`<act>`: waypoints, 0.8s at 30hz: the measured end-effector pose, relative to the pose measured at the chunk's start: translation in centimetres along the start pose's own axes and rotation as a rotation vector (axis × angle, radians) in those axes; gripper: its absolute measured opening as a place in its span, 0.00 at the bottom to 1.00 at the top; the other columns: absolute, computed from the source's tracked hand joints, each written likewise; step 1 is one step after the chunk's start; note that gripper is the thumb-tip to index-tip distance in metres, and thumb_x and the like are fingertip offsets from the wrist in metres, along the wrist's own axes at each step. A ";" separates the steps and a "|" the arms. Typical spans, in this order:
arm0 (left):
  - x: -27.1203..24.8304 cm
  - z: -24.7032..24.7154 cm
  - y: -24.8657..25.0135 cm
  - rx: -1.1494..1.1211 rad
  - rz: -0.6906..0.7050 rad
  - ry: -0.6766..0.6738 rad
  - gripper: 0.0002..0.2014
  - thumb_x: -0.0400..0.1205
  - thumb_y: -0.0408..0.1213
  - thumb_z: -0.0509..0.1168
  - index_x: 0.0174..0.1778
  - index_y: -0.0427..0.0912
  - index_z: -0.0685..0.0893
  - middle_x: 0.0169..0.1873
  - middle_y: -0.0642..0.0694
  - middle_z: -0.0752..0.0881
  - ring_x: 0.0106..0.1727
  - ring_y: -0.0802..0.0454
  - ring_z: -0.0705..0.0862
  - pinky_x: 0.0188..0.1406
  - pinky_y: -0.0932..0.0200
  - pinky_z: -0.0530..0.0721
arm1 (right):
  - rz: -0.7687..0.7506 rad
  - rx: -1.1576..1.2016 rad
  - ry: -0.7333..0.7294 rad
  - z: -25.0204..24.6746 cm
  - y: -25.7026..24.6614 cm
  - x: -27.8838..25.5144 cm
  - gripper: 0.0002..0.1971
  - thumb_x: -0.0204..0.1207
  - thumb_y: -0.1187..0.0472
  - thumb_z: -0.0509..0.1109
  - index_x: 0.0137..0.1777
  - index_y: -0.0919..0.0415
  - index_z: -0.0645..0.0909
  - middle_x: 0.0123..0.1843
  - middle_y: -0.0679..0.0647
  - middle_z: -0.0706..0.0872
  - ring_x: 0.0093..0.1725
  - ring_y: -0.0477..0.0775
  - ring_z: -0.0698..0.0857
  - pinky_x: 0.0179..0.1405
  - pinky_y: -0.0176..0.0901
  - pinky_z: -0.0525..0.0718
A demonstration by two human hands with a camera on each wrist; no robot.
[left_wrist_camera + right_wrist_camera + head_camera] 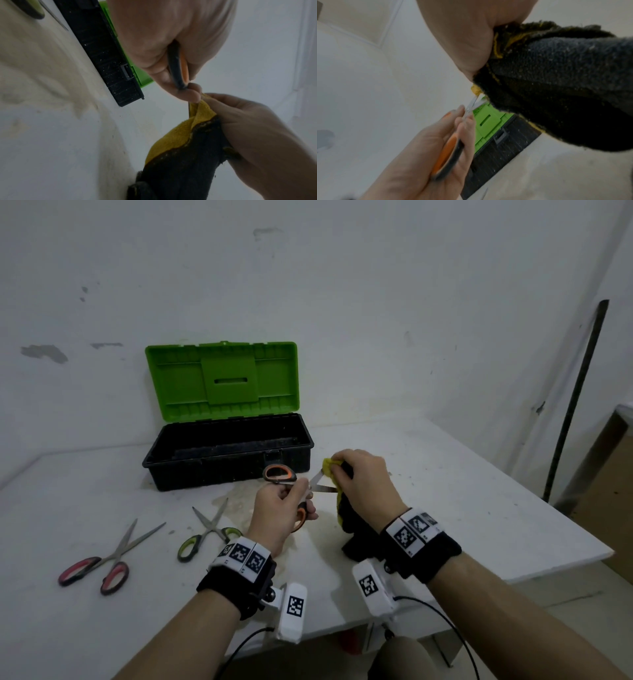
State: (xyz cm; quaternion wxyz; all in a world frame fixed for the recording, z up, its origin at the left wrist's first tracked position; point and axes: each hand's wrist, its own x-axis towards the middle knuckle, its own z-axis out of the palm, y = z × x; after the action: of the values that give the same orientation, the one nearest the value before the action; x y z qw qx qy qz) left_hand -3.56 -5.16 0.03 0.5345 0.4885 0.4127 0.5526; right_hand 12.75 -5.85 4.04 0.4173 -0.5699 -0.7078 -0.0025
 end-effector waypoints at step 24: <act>-0.1 0.4 0.1 0.029 0.000 -0.001 0.16 0.88 0.37 0.65 0.41 0.27 0.83 0.24 0.42 0.83 0.23 0.50 0.82 0.26 0.58 0.83 | 0.032 -0.004 0.055 -1.0 1.0 0.8 0.06 0.80 0.60 0.69 0.50 0.57 0.87 0.45 0.52 0.89 0.44 0.49 0.83 0.49 0.41 0.80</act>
State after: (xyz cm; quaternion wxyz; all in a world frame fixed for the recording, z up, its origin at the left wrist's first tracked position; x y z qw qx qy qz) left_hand -3.21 -5.25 0.16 0.5274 0.4966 0.4204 0.5464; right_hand 14.12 -5.31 4.71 0.4355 -0.5815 -0.6871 -0.0127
